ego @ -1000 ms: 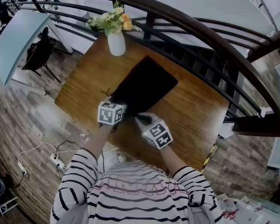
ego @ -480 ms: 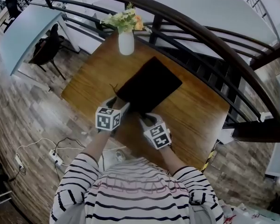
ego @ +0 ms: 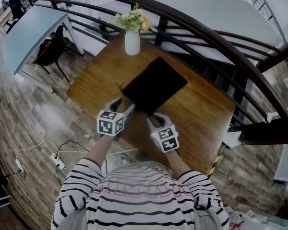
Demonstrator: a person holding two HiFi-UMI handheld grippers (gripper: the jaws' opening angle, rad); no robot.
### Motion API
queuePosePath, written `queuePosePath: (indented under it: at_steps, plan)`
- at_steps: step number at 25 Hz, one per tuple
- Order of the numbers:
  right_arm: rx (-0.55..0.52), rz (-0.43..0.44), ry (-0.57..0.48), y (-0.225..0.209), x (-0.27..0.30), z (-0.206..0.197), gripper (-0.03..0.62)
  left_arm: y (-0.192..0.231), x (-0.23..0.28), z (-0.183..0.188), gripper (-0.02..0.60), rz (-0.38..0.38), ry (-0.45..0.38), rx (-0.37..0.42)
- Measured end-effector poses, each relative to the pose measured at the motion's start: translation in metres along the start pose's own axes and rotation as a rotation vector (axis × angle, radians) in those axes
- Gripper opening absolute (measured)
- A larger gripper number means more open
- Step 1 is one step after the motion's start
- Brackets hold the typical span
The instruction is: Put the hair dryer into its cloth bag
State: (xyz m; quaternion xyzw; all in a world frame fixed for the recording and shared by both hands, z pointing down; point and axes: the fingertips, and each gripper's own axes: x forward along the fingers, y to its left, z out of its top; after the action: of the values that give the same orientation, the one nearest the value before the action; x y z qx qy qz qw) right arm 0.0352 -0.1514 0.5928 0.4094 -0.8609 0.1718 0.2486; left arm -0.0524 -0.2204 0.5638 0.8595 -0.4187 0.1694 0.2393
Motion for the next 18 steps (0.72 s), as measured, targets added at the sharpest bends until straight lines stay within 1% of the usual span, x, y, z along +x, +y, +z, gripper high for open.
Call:
queuePosePath:
  at_steps: [2,4,9,13,18]
  plan:
    - [0.010,-0.023,-0.039,0.002,-0.005,0.010,0.072,0.001,-0.012,0.006,0.235,-0.002,-0.024,0.009]
    - [0.025,-0.043,-0.084,0.002,-0.015,0.018,0.063,-0.004,-0.023,0.011,0.196,-0.004,-0.048,0.018]
    - [0.072,-0.077,-0.178,0.008,-0.045,0.034,0.004,-0.019,-0.053,0.012,0.147,-0.007,-0.091,0.044]
    - [0.121,-0.077,-0.231,0.018,-0.056,0.042,0.002,-0.026,-0.075,0.007,0.132,-0.023,-0.106,0.054]
    - [0.160,-0.079,-0.262,0.038,-0.069,0.044,0.002,-0.029,-0.110,-0.004,0.078,-0.017,-0.128,0.068]
